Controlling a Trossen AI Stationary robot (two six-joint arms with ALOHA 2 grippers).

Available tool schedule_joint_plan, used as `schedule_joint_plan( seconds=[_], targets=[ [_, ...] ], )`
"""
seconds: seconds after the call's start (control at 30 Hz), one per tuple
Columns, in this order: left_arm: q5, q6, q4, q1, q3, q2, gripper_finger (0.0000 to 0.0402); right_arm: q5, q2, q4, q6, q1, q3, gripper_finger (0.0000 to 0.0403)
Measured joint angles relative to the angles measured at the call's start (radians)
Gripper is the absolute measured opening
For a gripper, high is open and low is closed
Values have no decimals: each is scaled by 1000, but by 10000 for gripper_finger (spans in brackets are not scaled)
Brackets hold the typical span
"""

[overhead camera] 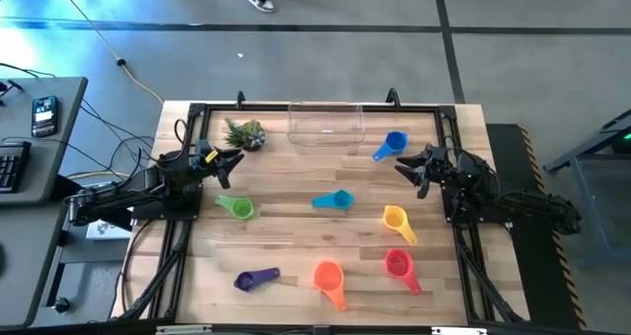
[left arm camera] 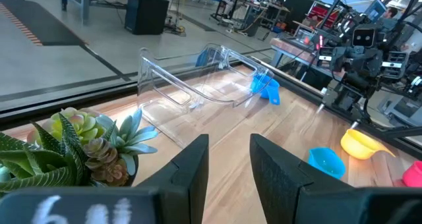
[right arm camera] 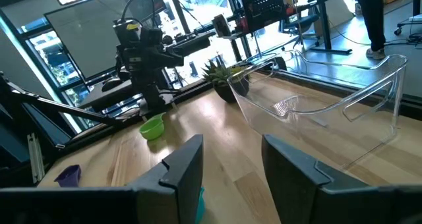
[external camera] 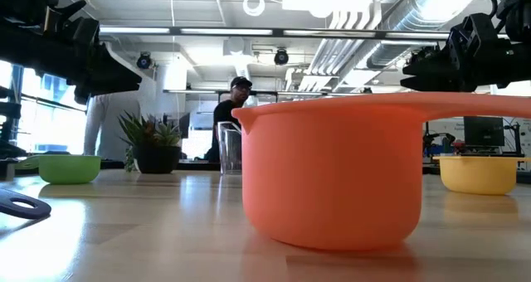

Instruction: Nest measuring cups in basket

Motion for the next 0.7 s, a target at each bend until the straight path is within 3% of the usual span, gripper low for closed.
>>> schedule_joint_plan(
  seconds=[0.5, 0.7],
  targets=[
    [0, -3, 1, 0, 0, 0, 104, 0, 0, 0, 0, 0, 0, 145],
    [0, -154, 2, 0, 0, 0, 104, 0, 0, 0, 0, 0, 0, 145]
  ],
)
